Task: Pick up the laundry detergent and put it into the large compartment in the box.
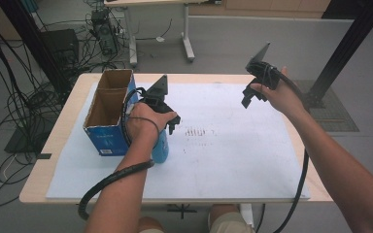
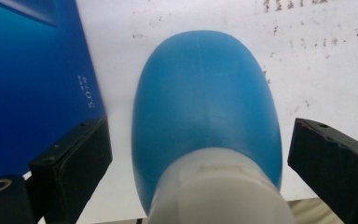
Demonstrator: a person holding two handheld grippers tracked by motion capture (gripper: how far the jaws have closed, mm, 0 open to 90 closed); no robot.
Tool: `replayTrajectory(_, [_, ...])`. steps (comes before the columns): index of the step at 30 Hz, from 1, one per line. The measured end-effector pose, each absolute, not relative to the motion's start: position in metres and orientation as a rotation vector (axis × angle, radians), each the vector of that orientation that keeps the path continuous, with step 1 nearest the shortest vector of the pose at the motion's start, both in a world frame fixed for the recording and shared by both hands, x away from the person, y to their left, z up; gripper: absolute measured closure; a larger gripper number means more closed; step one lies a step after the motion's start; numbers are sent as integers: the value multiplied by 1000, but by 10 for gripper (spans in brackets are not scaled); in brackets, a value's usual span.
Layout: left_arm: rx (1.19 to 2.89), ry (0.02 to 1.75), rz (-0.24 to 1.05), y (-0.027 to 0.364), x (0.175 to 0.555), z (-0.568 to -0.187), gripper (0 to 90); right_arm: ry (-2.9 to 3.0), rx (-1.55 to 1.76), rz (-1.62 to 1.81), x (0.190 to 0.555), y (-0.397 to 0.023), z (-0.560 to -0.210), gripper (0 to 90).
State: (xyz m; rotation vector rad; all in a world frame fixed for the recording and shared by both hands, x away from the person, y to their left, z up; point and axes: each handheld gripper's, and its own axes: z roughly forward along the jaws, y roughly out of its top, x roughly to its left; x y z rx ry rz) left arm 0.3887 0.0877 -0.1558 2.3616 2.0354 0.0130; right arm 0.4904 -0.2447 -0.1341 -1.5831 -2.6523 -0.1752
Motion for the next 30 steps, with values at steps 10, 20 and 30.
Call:
replayTrajectory(10, [2364, 2030, 15, 87, 389, -155, 67, -2651, -1584, -176, 491, -245, -134, 146])
replayTrajectory(20, [2362, 2031, 15, 89, 388, -155, 67, -2652, -1581, -173, 491, -244, -135, 146])
replayTrajectory(30, [2362, 2028, 22, 89, 387, -154, 67, -2654, -1577, -178, 490, -244, -134, 146])
